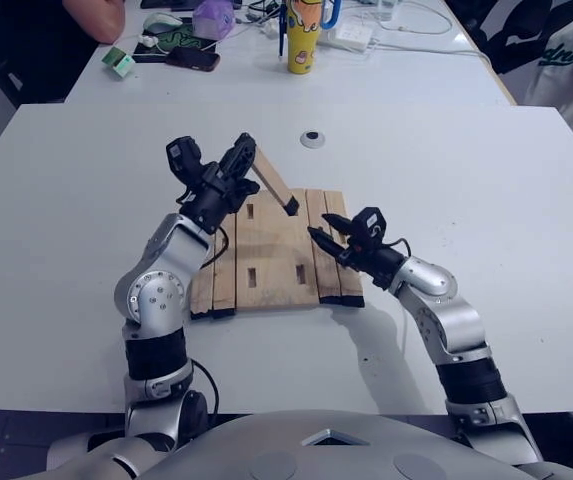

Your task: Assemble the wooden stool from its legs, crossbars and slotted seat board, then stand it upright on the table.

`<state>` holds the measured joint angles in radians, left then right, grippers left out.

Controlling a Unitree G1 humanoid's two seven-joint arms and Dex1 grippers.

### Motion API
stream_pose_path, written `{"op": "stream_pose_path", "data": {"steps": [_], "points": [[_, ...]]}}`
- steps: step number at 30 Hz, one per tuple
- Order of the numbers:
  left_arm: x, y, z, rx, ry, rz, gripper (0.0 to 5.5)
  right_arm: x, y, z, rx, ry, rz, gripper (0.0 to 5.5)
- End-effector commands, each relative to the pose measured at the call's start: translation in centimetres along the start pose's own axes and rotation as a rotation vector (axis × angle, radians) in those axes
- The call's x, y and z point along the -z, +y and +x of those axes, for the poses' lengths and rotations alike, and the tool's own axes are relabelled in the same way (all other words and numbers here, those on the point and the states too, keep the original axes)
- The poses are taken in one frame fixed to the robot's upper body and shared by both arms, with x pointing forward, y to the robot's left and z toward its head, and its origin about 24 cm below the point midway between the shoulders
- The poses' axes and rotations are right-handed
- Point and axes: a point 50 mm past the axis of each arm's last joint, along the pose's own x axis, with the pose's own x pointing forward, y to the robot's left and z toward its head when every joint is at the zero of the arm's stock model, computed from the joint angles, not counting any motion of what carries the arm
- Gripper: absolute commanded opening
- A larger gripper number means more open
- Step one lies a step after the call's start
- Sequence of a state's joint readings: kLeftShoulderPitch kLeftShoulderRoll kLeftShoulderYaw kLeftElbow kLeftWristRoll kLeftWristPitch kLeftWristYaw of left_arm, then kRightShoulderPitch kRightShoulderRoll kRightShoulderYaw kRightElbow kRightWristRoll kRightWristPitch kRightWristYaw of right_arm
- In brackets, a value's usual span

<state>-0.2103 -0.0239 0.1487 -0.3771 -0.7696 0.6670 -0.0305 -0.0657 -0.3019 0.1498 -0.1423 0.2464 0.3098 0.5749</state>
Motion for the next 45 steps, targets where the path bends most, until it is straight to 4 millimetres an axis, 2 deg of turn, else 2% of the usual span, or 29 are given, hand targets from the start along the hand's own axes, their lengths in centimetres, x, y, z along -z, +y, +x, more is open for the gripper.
{"op": "stream_pose_path", "data": {"steps": [1, 4, 7, 16, 23, 36, 45], "points": [[-0.3, 0.1, -2.9, -0.111, -0.101, 0.082, 0.44, 0.7, -1.4, -0.8, 0.090, 0.028, 0.008, 1.98], [0.6, 0.6, -4.7, -0.207, -0.158, 0.077, 0.44, 1.0, -2.0, -1.2, 0.123, 0.041, 0.021, 1.98], [1.5, 1.0, -5.4, -0.260, -0.186, 0.077, 0.44, 1.0, -2.4, -1.2, 0.127, 0.049, 0.023, 1.98], [2.6, 2.1, -5.8, -0.339, -0.229, 0.108, 0.44, 0.6, -3.0, -0.6, 0.103, 0.052, 0.033, 1.98], [2.6, 2.5, -6.1, -0.367, -0.240, 0.135, 0.44, 0.7, -3.2, -0.7, 0.113, 0.058, 0.041, 1.98], [2.5, 3.0, -6.2, -0.401, -0.215, 0.252, 0.44, 0.7, -3.1, -0.5, 0.125, 0.050, 0.059, 1.98], [3.2, 3.3, -6.3, -0.418, -0.159, 0.263, 0.44, 0.9, -3.1, -0.5, 0.137, 0.049, 0.071, 1.98]]}}
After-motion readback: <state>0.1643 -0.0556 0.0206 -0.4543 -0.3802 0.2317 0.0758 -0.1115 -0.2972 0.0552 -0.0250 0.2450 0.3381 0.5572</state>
